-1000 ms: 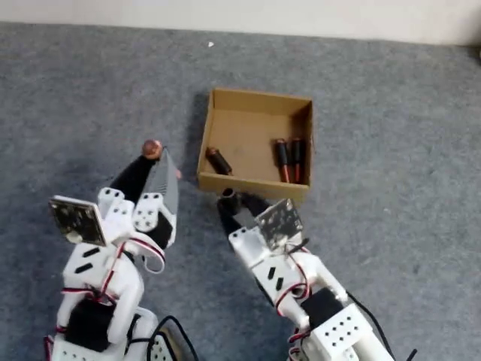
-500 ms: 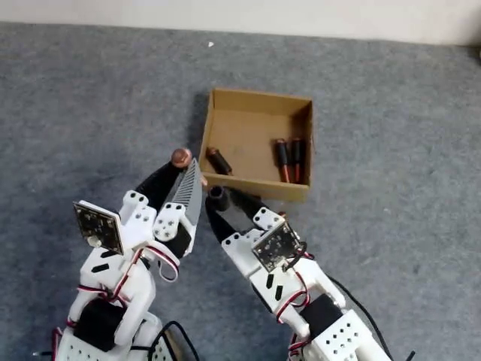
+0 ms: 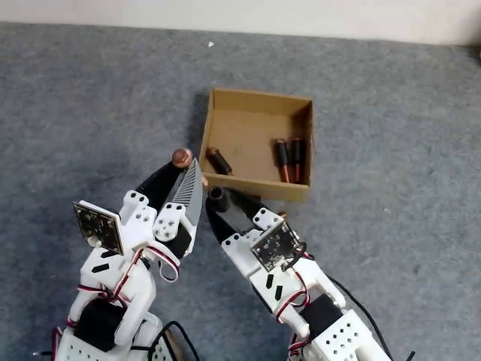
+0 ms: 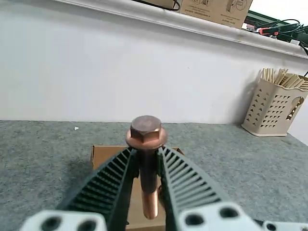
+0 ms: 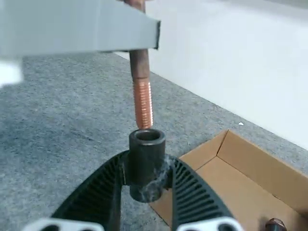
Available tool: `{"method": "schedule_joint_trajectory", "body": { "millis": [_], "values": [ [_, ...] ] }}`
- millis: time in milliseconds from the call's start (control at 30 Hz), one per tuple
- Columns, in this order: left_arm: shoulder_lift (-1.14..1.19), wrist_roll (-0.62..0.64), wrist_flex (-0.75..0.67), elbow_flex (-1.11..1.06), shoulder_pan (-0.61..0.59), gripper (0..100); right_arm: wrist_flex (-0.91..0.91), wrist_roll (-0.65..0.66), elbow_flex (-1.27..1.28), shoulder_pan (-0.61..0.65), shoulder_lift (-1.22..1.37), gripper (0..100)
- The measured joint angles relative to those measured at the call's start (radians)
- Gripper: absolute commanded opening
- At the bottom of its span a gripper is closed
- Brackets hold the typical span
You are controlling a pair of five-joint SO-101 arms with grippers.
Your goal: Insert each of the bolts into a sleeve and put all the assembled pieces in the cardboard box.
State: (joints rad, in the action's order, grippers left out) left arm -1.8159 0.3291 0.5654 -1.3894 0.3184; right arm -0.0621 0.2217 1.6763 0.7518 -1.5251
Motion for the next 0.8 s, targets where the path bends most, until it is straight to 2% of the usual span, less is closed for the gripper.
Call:
{"method": "schedule_joint_trajectory", "body": {
  "millis": [467,800],
  "values": [
    [0.0,0.0,-0.028,0.0,0.002,1,0.0,0.0,0.0,0.002,0.0,0.5],
    [-0.002,0.0,-0.046,-0.015,0.074,1,-0.002,0.0,0.0,0.002,0.002,0.5]
  ]
}}
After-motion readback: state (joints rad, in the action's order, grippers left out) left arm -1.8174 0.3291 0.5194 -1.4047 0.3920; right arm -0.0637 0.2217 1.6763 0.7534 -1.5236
